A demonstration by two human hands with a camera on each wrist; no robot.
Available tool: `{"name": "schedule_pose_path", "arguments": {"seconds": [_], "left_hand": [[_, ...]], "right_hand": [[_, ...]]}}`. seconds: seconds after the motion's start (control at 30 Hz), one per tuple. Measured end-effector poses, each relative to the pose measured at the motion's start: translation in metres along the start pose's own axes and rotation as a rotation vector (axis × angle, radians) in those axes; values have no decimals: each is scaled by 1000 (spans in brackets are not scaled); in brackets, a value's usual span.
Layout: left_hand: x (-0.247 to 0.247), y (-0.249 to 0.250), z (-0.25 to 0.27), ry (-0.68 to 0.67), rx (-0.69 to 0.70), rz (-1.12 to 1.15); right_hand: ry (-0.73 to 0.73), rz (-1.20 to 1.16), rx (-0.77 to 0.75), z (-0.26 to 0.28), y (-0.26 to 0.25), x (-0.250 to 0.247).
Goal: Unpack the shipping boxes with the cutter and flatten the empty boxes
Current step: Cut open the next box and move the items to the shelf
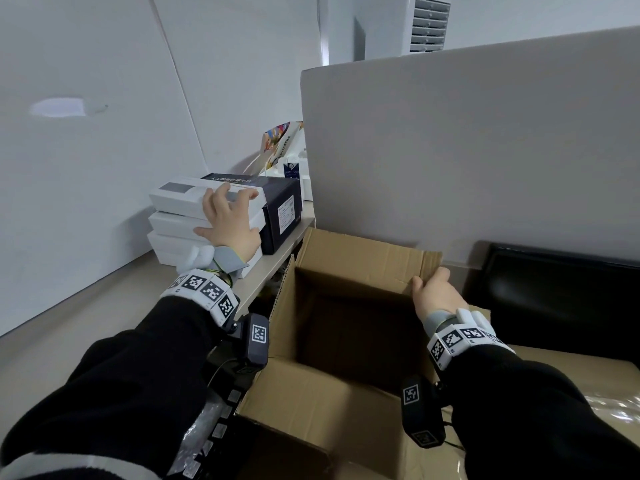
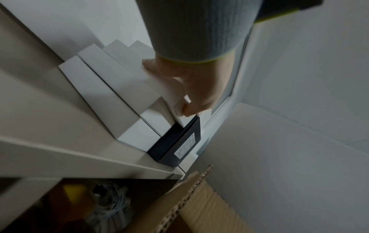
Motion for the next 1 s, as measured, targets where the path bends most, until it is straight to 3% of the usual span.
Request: {"name": "schedule_pose_path", "arguments": {"seconds": [0.43,0.57,0.63,0.7,0.9,1.0], "left_hand": [[-16,0,7,138,-19,-48],[-40,40,22,357,143,-3],[-42,66,39,381,202,79],[-35,91,59,307,249,119],[26,127,124,-236,421,-56],[43,135,146,-392,423,-91]], "right_hand": [[9,-3,-8,2,5,0],[4,-6,-17,7,4,-1],[-8,-10,-24,11,7,-3],[-19,-18,-36,17,11,-7],[-92,-64,-103,32,28,-21],[-139,-125,-150,40,42,-27]]}}
Point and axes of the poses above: each hand's wrist, its own z-axis away from the middle knuckle, its own x-axis out of the palm, y = z × x, the point moved 6 cm from there along -z, towards the middle knuckle, and after that the axes turned 13 degrees about -z, right-handed, at the moved point
